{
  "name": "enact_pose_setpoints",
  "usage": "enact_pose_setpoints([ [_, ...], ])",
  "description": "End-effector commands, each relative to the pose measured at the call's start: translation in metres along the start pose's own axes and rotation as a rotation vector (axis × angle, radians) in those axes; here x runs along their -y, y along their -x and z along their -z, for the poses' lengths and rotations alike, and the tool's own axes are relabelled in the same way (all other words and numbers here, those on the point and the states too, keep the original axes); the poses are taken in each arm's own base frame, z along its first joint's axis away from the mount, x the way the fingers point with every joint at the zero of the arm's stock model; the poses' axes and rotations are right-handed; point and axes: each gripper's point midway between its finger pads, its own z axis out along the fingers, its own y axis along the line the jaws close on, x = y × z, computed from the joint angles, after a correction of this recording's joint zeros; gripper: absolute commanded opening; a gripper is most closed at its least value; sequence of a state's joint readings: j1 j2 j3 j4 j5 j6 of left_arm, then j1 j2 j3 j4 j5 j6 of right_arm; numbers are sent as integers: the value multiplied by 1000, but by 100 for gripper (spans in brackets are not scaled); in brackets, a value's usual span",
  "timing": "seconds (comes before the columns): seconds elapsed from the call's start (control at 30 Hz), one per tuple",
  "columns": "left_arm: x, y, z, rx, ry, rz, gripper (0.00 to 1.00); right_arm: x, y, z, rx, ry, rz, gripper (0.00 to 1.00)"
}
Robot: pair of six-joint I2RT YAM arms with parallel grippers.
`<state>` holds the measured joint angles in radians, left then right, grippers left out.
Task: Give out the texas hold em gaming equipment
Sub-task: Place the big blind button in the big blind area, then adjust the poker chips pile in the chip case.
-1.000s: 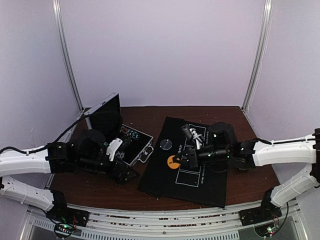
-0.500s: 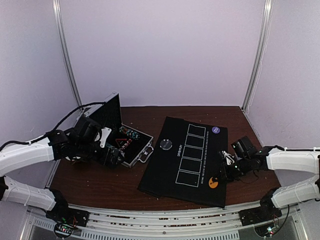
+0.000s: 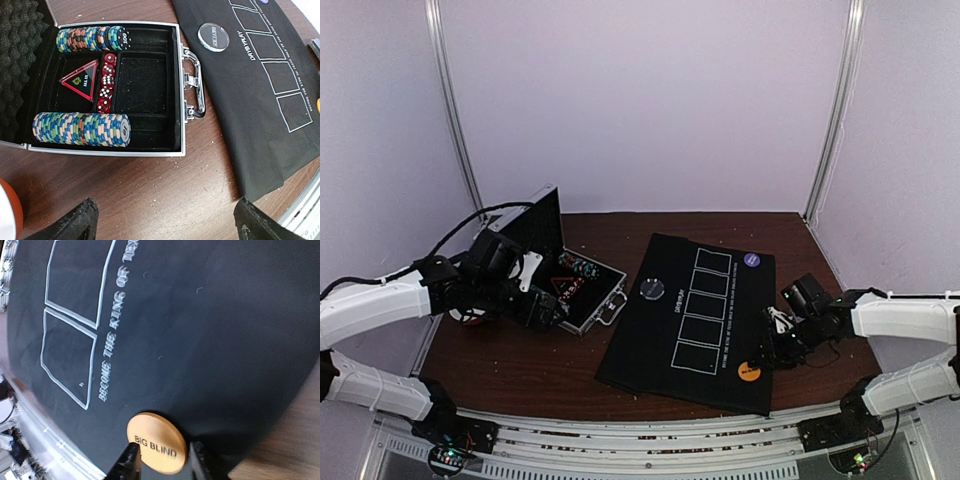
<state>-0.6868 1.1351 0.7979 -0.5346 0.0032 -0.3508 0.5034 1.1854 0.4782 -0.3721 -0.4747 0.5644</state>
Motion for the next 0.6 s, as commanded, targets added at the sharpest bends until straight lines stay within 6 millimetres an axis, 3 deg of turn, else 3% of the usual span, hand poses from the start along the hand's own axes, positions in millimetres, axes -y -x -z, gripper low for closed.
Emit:
enact_pose_setpoints([
  [0.0, 0, 20, 4, 44, 5, -25, 98, 15, 18, 18, 67, -149, -16, 39],
  [0.2, -1, 27, 4, 55, 19, -38, 98, 7, 50, 55, 196, -250, 22, 43],
  [0.37, -3, 36, 3, 58, 38, -61, 98, -41, 86, 87, 320, -201, 146, 43],
  [0.57, -3, 54, -3, 45, 21, -85, 98, -87, 122, 108, 415, -144, 282, 43],
])
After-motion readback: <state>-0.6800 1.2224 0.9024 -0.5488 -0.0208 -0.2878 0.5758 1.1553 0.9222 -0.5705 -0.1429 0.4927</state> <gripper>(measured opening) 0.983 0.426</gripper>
